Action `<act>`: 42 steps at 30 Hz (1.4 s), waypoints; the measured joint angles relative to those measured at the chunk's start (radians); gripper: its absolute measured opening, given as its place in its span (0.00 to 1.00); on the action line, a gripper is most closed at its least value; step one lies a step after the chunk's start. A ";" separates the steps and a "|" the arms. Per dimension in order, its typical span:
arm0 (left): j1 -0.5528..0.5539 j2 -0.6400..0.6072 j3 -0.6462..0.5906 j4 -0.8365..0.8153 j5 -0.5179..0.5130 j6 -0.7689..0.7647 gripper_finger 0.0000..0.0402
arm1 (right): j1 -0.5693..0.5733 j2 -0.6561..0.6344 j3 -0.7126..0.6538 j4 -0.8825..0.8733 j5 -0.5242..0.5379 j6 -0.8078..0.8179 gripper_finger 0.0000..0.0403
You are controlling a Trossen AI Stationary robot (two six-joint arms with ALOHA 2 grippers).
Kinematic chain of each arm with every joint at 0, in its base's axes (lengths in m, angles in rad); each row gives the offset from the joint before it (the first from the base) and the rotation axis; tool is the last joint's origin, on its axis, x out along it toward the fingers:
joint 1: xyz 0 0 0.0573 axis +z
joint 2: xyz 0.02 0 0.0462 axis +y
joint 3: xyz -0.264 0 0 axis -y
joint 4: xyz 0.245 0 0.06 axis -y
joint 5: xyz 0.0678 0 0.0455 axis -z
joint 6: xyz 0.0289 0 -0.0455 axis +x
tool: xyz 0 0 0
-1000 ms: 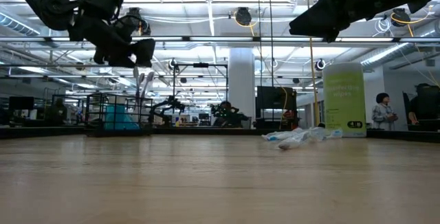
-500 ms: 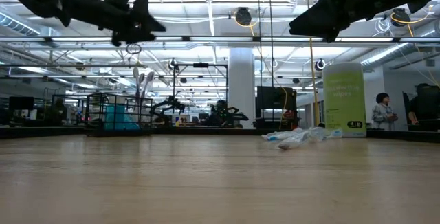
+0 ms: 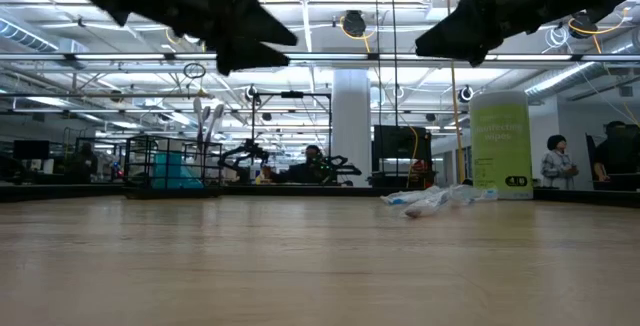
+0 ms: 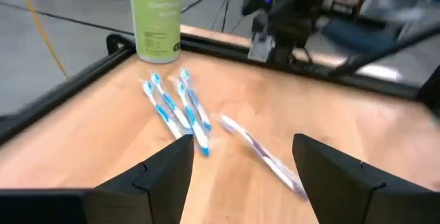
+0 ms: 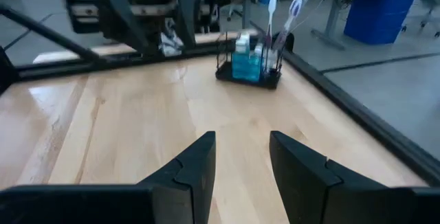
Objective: Pick & Place toothbrushing station
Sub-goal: Put the purple toothbrush into the right compartment of the wire organizer
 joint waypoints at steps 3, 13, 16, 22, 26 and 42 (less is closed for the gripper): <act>-0.027 0.056 0.087 -0.080 -0.055 0.126 0.64 | 0.011 0.023 0.000 -0.064 -0.100 0.036 0.33; 0.001 0.048 0.148 -0.111 -0.246 0.185 0.64 | 0.052 0.229 0.000 -0.135 -0.206 0.285 0.33; 0.012 0.055 0.148 -0.133 -0.246 0.179 0.64 | 0.059 0.323 0.000 -0.079 -0.233 0.355 0.33; 0.032 0.064 0.147 -0.163 -0.243 0.176 0.64 | 0.085 0.541 0.000 0.129 -0.219 0.359 0.33; 0.039 0.063 0.147 -0.166 -0.243 0.161 0.64 | 0.113 0.629 0.000 0.270 -0.309 0.332 0.33; 0.039 0.063 0.147 -0.183 -0.240 0.155 0.64 | 0.182 0.629 0.004 -0.035 -0.370 0.433 0.27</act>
